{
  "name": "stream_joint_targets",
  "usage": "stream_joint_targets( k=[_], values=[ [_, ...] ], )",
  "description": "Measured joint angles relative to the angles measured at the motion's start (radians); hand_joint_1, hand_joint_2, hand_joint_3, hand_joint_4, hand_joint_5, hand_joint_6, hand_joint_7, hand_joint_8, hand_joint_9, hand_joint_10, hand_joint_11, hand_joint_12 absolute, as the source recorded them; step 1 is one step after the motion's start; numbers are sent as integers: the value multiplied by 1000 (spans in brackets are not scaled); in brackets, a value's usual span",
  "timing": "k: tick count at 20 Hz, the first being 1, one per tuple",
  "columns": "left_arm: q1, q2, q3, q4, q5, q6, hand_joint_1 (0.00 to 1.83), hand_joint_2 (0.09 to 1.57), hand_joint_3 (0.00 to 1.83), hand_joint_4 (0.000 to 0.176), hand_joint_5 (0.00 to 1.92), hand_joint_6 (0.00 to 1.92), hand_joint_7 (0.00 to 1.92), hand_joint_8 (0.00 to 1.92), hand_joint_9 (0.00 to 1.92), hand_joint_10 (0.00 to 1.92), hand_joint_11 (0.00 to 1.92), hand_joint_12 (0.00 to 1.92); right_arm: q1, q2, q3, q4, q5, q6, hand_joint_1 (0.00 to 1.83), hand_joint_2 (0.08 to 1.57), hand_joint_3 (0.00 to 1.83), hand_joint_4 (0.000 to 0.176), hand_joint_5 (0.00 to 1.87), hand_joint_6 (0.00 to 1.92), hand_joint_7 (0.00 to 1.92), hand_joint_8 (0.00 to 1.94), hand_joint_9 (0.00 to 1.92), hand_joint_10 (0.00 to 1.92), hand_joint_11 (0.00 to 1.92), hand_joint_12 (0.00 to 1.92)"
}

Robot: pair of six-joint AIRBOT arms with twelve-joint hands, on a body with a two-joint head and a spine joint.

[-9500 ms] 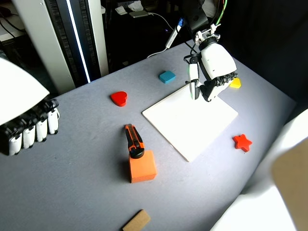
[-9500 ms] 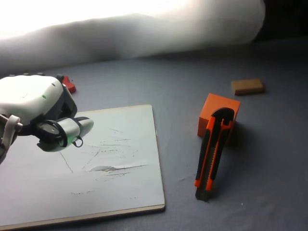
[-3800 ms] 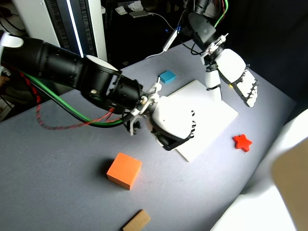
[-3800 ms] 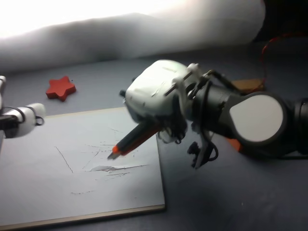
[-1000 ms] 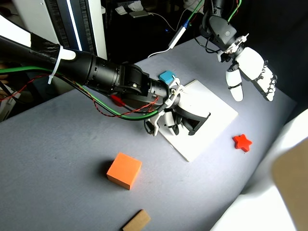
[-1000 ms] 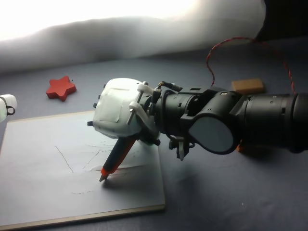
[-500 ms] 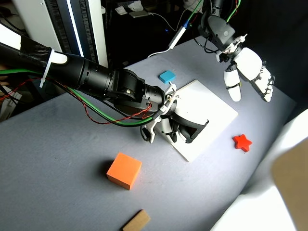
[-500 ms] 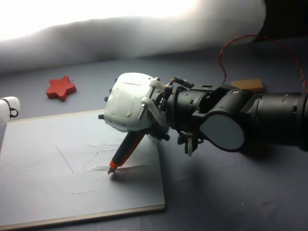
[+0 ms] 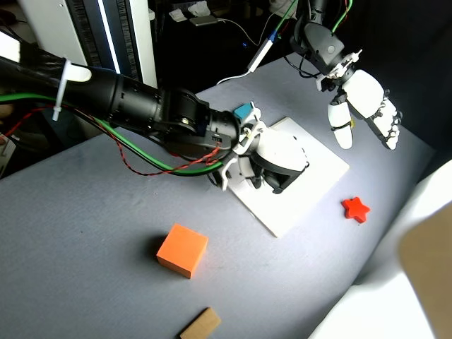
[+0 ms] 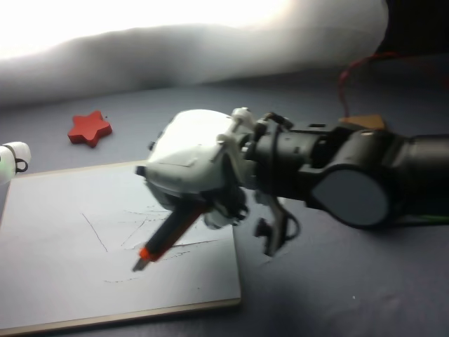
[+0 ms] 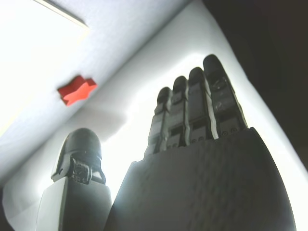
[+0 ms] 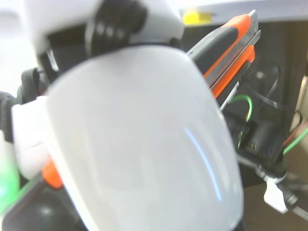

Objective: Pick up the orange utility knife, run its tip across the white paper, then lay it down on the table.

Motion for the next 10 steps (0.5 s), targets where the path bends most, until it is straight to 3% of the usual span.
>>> stream_joint_targets(
  k=[3, 5, 10],
  values=[
    [6, 0, -12, 1, -2, -16, 0, 1282, 0, 0, 59, 0, 97, 3, 92, 2, 0, 369, 7, 73, -77, 222, 42, -77, 1471, 1206, 83, 176, 1474, 1921, 1608, 1941, 1701, 1921, 1767, 1921],
    [14, 0, -29, 3, 2, -23, 0, 1287, 1, 0, 75, 4, 106, 3, 103, 4, 0, 440, 13, 109, -112, 383, 79, -159, 1481, 1197, 77, 176, 1474, 1921, 1612, 1941, 1703, 1921, 1770, 1921],
    [14, -10, -73, 39, -6, -39, 0, 1285, 0, 0, 60, 2, 103, 1, 102, 3, 0, 445, -2, 212, -146, 419, 105, -176, 1468, 1209, 75, 176, 1465, 1921, 1600, 1941, 1693, 1921, 1765, 1921]
  ],
)
